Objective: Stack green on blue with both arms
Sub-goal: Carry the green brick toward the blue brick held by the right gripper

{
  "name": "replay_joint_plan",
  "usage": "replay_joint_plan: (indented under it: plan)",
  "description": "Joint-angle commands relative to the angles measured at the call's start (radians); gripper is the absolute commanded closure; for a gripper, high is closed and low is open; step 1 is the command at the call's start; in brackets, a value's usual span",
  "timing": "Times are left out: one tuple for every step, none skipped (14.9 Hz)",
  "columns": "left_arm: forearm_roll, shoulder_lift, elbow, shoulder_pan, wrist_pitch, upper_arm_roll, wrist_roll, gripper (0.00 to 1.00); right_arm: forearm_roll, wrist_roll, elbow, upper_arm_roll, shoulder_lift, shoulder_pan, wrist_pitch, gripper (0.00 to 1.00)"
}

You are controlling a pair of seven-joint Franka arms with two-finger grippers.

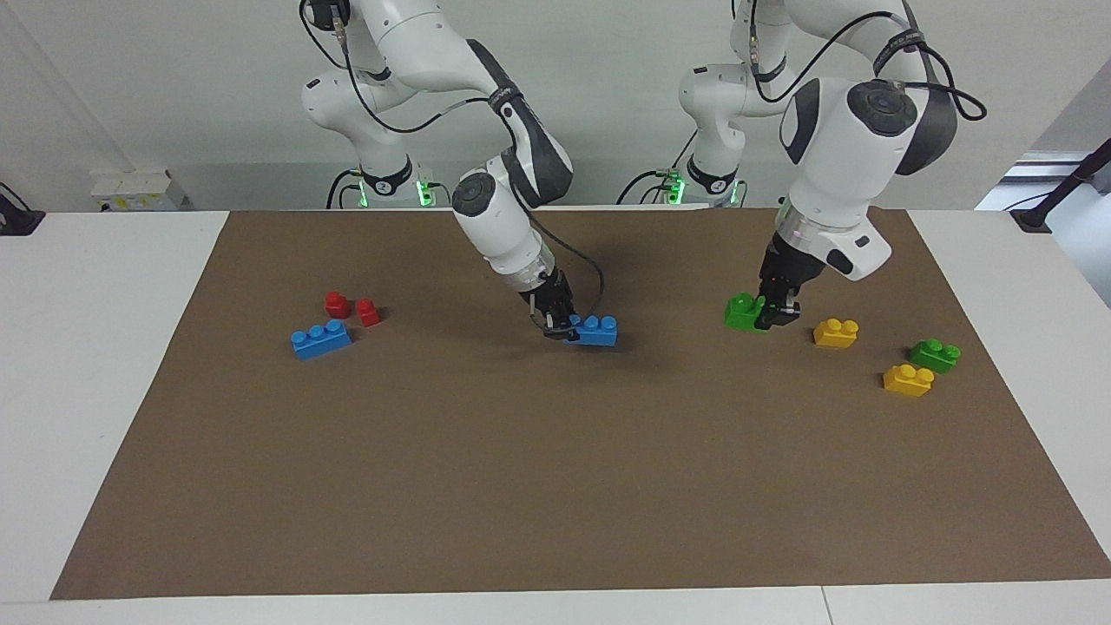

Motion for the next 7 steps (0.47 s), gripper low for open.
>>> replay_joint_plan:
  plan:
    - [-0.001,-0.043,-0.075,-0.082,0.045,0.014,-0.096,1.0,0.005,-0.013,-0.038,-0.003,-0.007,0.011,0.053,1.0]
    - [0.003,-0.049,-0.103,-0.116,0.073,0.014,-0.136,1.0,0.006,-0.028,-0.04,-0.003,-0.005,0.013,0.054,1.0]
    - [0.011,-0.049,-0.12,-0.145,0.093,0.014,-0.167,1.0,0.006,-0.05,-0.056,-0.003,-0.007,0.016,0.068,1.0]
    - [0.018,-0.048,-0.135,-0.173,0.113,0.014,-0.191,1.0,0.017,-0.076,-0.075,-0.003,-0.007,0.023,0.095,1.0]
    - [0.026,-0.042,-0.146,-0.196,0.131,0.014,-0.223,1.0,0.022,-0.083,-0.078,-0.003,-0.007,0.024,0.106,1.0]
    - [0.038,-0.037,-0.163,-0.216,0.163,0.014,-0.257,1.0,0.022,-0.083,-0.078,-0.003,-0.005,0.024,0.106,1.0]
    - [0.049,-0.04,-0.199,-0.236,0.211,0.014,-0.282,1.0,0.022,-0.087,-0.078,-0.003,-0.007,0.025,0.109,1.0]
